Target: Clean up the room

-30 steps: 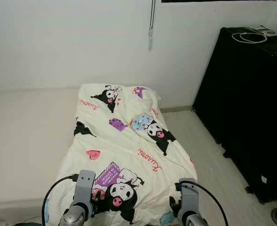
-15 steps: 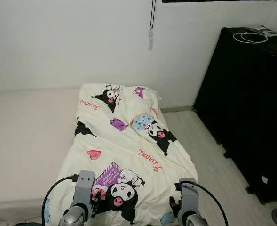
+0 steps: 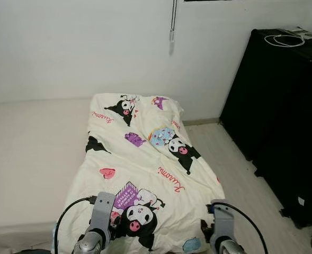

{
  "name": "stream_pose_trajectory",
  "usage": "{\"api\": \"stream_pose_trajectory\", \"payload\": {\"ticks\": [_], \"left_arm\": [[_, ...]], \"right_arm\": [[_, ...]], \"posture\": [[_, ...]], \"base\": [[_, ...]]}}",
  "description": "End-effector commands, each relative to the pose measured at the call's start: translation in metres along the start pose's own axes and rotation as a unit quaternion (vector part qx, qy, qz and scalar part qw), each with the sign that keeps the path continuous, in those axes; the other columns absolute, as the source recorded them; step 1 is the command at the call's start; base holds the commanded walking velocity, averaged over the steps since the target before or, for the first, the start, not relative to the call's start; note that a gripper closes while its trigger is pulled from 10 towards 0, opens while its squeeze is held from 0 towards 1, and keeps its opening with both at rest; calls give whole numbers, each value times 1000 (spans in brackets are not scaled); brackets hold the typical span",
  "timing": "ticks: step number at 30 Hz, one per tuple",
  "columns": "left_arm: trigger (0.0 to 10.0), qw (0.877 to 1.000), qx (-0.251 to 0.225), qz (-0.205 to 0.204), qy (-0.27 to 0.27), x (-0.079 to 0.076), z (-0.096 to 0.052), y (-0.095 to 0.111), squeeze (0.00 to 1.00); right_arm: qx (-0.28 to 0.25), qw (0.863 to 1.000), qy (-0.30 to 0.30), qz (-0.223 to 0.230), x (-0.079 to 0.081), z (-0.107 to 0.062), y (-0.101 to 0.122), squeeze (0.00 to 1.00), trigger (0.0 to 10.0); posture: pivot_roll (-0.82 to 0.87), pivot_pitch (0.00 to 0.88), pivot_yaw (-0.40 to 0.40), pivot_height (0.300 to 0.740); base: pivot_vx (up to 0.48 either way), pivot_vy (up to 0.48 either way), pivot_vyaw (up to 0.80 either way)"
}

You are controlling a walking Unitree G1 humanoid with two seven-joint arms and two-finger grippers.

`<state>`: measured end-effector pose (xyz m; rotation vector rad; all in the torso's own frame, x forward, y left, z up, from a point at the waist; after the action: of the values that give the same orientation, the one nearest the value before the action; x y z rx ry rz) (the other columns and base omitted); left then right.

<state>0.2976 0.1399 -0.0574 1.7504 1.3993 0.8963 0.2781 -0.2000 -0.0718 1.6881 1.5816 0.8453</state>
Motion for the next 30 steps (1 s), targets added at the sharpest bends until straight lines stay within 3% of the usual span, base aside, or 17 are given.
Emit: {"api": "stream_pose_trajectory", "payload": {"ticks": [1, 6, 10, 18, 26, 28, 30], "left_arm": [[10000, 1000, 19, 1, -9, -5, -2, -10, 0], [10000, 999, 30, -37, 22, 7, -2, -13, 0], [10000, 998, 31, -46, 33, 13, -4, -16, 0], [10000, 995, 33, -59, 70, 34, -10, -24, 0], [10000, 997, 27, -50, 60, 29, -8, -19, 0], [10000, 998, 26, -42, 49, 24, -7, -17, 0], [10000, 999, 30, -25, 28, 14, -4, -15, 0]], "right_arm": [[8, 1000, -1, 4, 0, -2, -7, 0, 10000], [7, 1000, -5, 5, -2, -3, -8, 0, 10000], [9, 1000, 1, 3, 2, -2, -8, 0, 10000], [19, 999, 33, -4, 25, -1, -12, 0, 10000], [20, 999, 41, -8, 29, -1, -13, 0, 10000], [18, 999, 35, -5, 25, -1, -12, 0, 10000], [18, 1000, 8, 6, 4, -4, -14, 0, 10000]], "posture": [[-9, 125, 11, 734], [-16, 125, 8, 734], [-3, 125, -4, 734], [39, 109, -54, 734], [10, 103, -22, 734], [0, 99, -8, 734], [-11, 105, 13, 734]], "base": [[0, 0, 0], [0, 0, 0], [0, 0, 0], [0, 0, 0], [0, 0, 0], [0, 0, 0], [0, 0, 0]]}}
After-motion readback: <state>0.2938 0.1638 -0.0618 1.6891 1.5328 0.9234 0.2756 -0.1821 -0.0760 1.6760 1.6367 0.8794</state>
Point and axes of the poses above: a point about 5 cm out from each wrist's last joint towards the gripper, its own z axis pointing out of the wrist towards the gripper, its own y axis along the axis of the wrist's last joint, x = y × z, the point moved 5 cm from there along z, pointing out of the wrist towards the gripper, and after that the axes turned 2 degrees about z, right-handed, at the moved point
